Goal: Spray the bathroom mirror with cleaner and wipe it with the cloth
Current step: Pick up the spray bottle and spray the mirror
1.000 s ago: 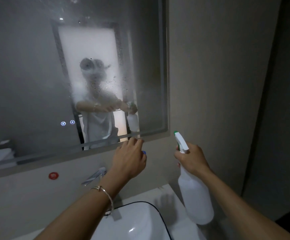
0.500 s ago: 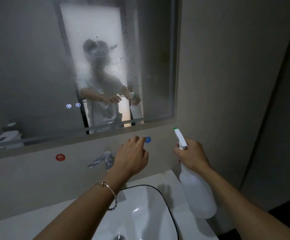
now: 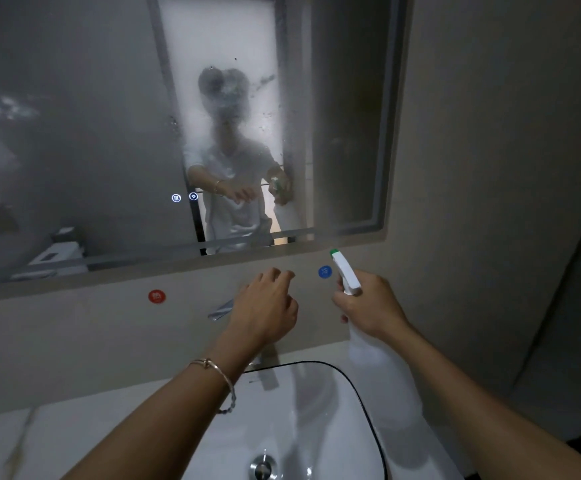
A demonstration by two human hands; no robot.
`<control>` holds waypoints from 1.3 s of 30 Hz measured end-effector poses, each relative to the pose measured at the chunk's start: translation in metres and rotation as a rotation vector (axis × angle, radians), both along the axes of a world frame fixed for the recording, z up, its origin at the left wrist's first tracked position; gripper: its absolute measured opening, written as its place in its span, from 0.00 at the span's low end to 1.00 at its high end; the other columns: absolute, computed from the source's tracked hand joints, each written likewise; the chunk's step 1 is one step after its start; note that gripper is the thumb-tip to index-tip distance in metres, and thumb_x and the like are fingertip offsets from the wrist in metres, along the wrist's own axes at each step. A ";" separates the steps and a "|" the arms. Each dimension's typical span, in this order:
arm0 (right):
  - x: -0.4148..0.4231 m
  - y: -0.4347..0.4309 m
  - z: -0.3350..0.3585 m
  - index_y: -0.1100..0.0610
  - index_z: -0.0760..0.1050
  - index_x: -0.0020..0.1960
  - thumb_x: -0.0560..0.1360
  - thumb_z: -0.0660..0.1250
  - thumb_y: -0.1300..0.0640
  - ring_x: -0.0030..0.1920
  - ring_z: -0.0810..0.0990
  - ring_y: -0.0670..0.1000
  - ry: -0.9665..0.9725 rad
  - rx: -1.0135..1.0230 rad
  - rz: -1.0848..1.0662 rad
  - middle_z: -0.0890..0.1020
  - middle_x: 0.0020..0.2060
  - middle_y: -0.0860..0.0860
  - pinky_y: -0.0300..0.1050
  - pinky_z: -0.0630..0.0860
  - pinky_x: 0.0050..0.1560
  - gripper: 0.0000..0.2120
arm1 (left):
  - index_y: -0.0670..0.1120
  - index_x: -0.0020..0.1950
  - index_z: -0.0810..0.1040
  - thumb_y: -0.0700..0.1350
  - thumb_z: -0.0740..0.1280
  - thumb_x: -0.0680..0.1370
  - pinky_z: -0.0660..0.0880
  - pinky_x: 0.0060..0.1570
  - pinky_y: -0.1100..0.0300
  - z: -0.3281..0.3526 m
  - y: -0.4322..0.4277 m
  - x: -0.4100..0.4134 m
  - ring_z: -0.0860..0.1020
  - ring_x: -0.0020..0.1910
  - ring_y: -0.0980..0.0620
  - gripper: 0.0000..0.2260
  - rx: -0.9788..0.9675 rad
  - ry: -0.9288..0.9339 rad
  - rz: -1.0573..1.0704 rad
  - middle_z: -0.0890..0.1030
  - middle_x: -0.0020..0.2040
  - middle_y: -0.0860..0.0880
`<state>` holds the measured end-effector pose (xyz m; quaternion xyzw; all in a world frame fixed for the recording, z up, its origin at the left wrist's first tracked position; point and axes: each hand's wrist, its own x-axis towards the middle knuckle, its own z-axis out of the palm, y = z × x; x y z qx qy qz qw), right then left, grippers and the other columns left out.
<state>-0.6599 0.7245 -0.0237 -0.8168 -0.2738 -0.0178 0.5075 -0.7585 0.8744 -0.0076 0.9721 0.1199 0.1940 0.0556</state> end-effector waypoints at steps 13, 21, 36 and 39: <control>-0.036 0.065 0.008 0.65 0.74 0.46 0.67 0.66 0.61 0.31 0.82 0.55 -0.009 -0.022 0.159 0.79 0.37 0.59 0.56 0.81 0.38 0.10 | 0.48 0.72 0.62 0.50 0.57 0.79 0.70 0.60 0.53 -0.010 0.061 -0.041 0.69 0.63 0.49 0.21 -0.018 0.008 0.123 0.68 0.68 0.47; -0.067 0.112 0.014 0.61 0.73 0.37 0.61 0.64 0.51 0.35 0.81 0.62 -0.022 -0.039 0.179 0.79 0.33 0.58 0.58 0.80 0.35 0.13 | 0.48 0.72 0.62 0.48 0.56 0.79 0.70 0.57 0.54 0.001 0.100 -0.089 0.70 0.62 0.48 0.21 0.005 -0.035 0.206 0.69 0.67 0.46; -0.152 0.189 0.018 0.65 0.75 0.40 0.67 0.67 0.60 0.27 0.81 0.51 0.023 -0.045 0.138 0.79 0.32 0.55 0.56 0.81 0.36 0.08 | 0.48 0.70 0.64 0.48 0.57 0.78 0.71 0.54 0.52 0.013 0.187 -0.184 0.71 0.61 0.45 0.21 0.041 -0.073 0.255 0.70 0.66 0.45; -0.171 0.201 0.019 0.64 0.74 0.37 0.67 0.67 0.60 0.28 0.82 0.51 0.012 -0.032 0.135 0.79 0.32 0.57 0.56 0.81 0.36 0.07 | 0.48 0.70 0.65 0.48 0.57 0.77 0.71 0.55 0.52 0.012 0.205 -0.202 0.71 0.60 0.47 0.20 0.058 -0.079 0.252 0.70 0.66 0.46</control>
